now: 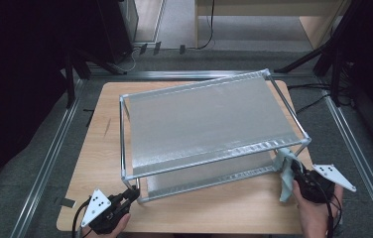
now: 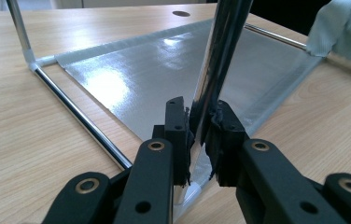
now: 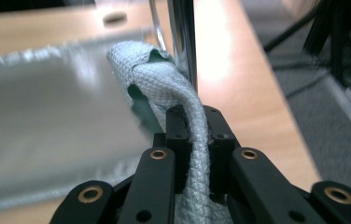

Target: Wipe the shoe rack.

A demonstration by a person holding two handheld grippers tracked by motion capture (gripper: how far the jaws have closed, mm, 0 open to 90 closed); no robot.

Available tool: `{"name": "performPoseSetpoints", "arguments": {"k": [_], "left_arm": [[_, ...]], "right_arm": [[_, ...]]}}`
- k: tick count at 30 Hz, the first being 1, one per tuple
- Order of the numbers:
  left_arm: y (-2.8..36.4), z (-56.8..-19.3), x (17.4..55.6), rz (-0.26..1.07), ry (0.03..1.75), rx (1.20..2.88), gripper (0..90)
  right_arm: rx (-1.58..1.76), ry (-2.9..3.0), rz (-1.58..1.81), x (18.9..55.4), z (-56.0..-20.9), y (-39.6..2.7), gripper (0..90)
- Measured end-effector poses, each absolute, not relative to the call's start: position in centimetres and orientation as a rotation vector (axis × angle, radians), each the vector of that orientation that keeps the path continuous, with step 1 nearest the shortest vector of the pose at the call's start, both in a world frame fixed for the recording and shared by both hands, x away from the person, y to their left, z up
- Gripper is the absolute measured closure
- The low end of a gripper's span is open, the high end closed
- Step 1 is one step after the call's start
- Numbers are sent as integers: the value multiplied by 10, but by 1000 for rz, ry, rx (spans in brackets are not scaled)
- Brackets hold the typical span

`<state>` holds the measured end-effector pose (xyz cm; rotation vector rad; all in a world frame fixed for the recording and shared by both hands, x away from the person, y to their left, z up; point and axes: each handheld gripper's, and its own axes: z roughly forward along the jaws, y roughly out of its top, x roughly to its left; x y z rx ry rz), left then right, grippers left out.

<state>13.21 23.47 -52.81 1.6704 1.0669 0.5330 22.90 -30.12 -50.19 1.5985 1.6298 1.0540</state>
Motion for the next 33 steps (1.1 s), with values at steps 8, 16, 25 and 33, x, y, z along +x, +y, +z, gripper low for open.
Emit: {"name": "performPoseSetpoints", "arguments": {"k": [8,16,25,33], "left_arm": [[234,-528,132,532,1066,1672,795],[233,-528,132,530,1063,1672,795],[233,-528,133,528,1063,1670,795],[234,-528,133,528,1062,1672,795]], "right_arm": [[1726,1723,1027,240,-525,-313,827],[1603,1579,1116,229,-489,-308,826],[1478,1467,1206,213,-448,-312,824],[1701,1557,1081,235,-501,-328,825]]}}
